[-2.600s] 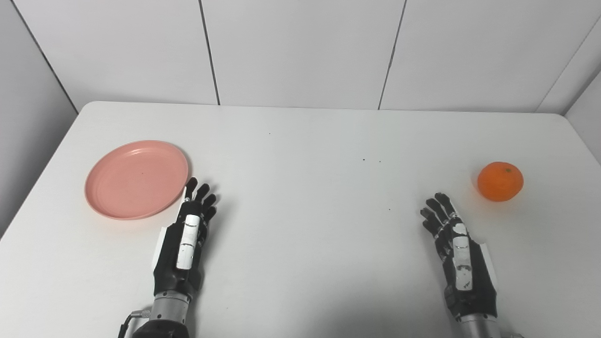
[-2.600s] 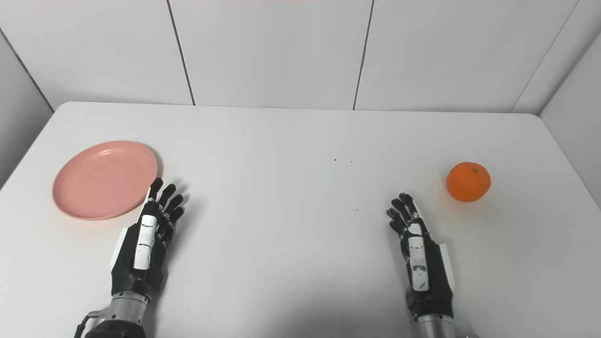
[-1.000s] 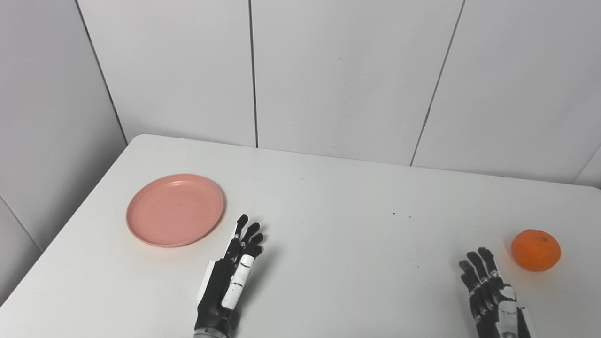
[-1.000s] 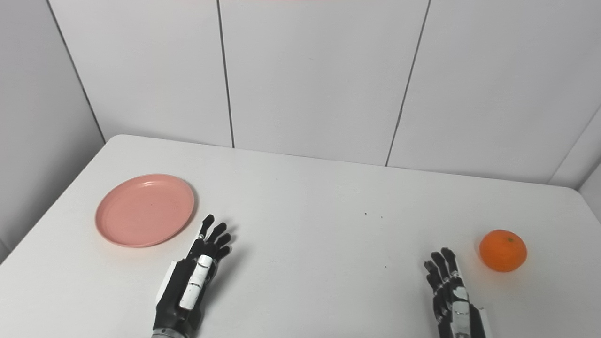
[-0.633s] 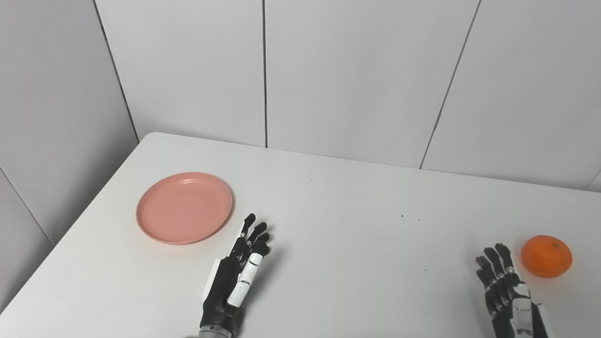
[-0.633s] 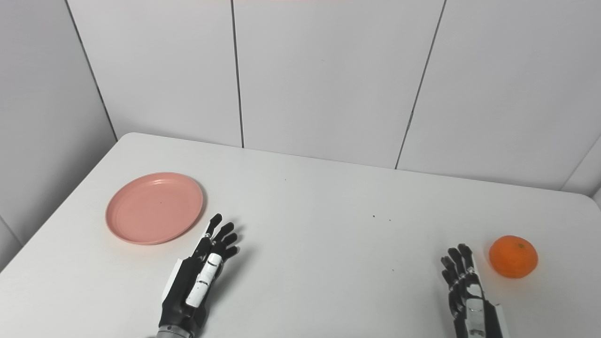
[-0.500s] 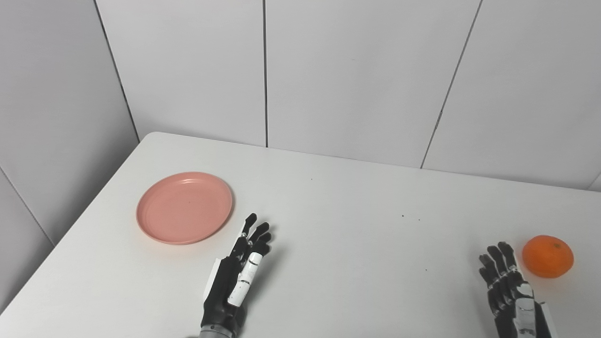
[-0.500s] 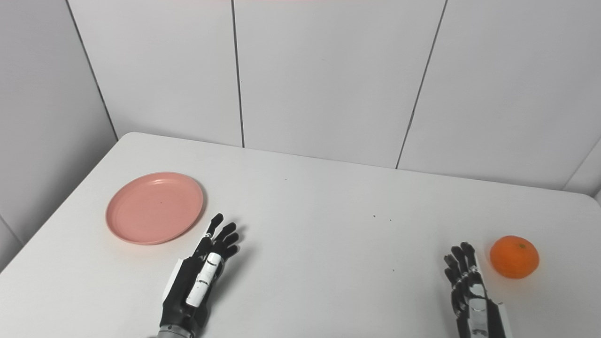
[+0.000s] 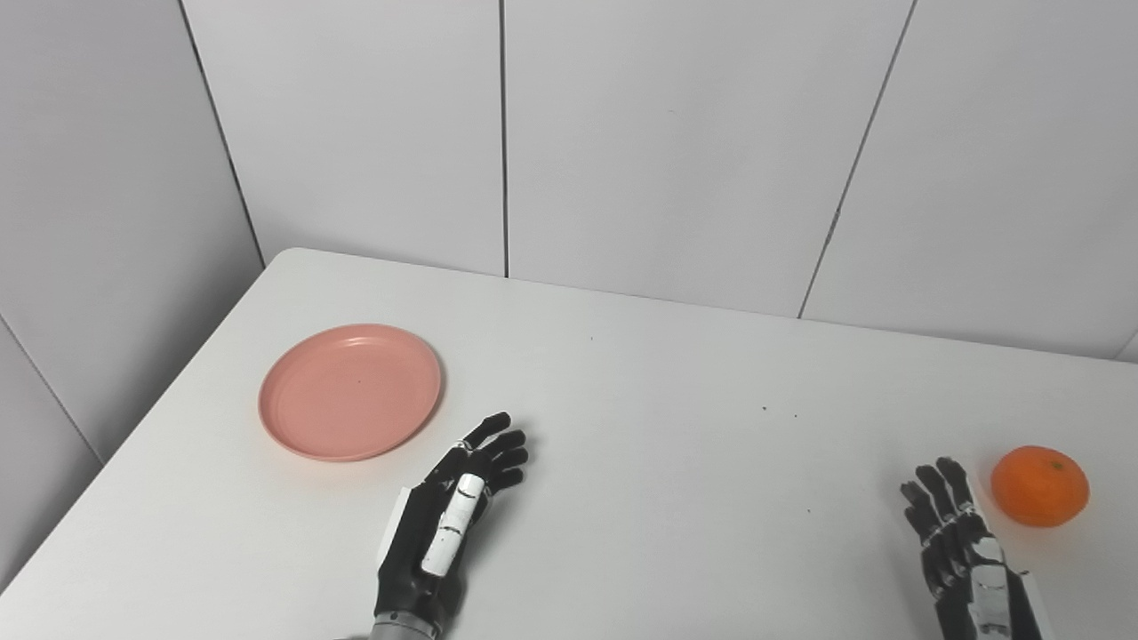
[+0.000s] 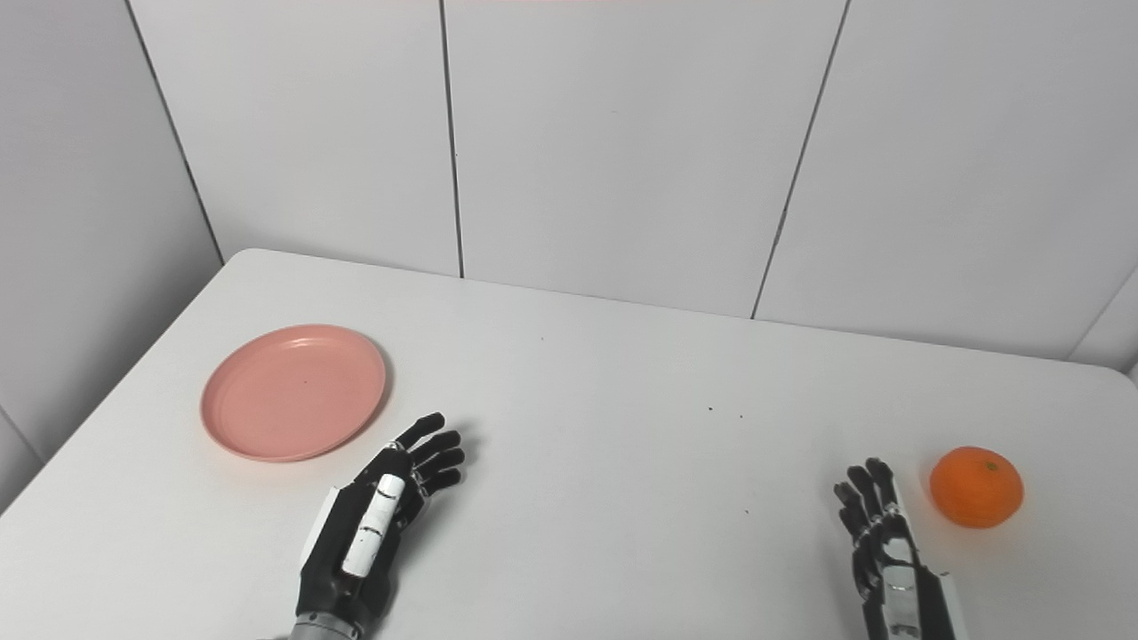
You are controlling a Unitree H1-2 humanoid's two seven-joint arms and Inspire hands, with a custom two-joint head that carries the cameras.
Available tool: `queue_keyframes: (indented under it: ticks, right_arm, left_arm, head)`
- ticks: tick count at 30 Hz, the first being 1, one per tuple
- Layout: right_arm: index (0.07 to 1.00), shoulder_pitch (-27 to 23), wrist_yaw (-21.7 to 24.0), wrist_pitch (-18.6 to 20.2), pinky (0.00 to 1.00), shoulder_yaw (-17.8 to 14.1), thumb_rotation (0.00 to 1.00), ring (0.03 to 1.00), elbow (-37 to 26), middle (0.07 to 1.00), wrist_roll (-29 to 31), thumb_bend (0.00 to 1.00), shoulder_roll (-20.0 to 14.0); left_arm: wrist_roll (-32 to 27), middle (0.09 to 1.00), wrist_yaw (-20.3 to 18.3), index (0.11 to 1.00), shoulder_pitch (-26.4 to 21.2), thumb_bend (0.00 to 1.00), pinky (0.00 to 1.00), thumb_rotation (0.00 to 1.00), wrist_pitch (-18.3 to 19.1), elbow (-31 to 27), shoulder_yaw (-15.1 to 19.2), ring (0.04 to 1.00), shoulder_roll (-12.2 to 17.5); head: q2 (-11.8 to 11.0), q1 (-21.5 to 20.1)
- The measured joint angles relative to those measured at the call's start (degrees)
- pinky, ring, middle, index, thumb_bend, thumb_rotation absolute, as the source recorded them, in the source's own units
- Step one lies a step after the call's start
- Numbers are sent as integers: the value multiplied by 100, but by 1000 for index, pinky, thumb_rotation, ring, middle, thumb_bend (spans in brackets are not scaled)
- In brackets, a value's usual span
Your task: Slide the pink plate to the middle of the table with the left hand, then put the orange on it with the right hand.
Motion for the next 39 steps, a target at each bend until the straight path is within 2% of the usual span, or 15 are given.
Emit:
queue_keyframes:
  ticks: [5,12,18,27,31,32,35,39]
  right_arm:
    - [961,32,0,-1,1000,3,1000,938,0,950,-77,833,-6]
    - [962,39,17,-4,1000,-3,1000,935,24,947,-120,836,-13]
    - [959,39,18,-4,1000,3,998,943,20,950,-122,839,-3]
    - [955,42,20,-5,1000,-5,985,938,23,946,-122,841,-6]
    - [955,38,20,-5,1000,-11,982,940,42,948,-123,846,-8]
    - [953,38,20,-5,1000,-11,981,938,42,946,-123,845,-7]
    - [953,37,20,-5,998,-7,977,937,41,946,-123,848,-4]
    - [950,21,19,-6,989,-8,966,930,61,938,-127,856,-4]
  left_arm:
    - [-19,771,0,764,-199,852,724,827,252,-386,218,762,52]
    - [-39,759,9,757,-606,879,734,845,584,-962,296,759,126]
    - [-227,779,-50,822,-972,861,780,879,721,-1096,430,777,336]
    - [-350,785,-61,808,-1668,907,784,897,620,-785,1111,778,981]
    - [-623,785,-18,802,-2061,882,798,902,794,-796,1315,784,1177]
    - [-710,782,-19,802,-2142,882,765,894,849,-792,1379,780,1206]
    - [-934,778,-14,804,-2302,880,752,880,983,-731,1510,775,1318]
    - [-1030,793,-112,801,-2476,869,775,887,1097,-340,1543,786,1583]
  head:
    - [-26,-18]
    - [-62,-79]
    - [-70,-97]
    - [-114,-97]
    - [-114,-97]
    - [-114,-97]
    - [-114,-62]
    - [-167,-79]
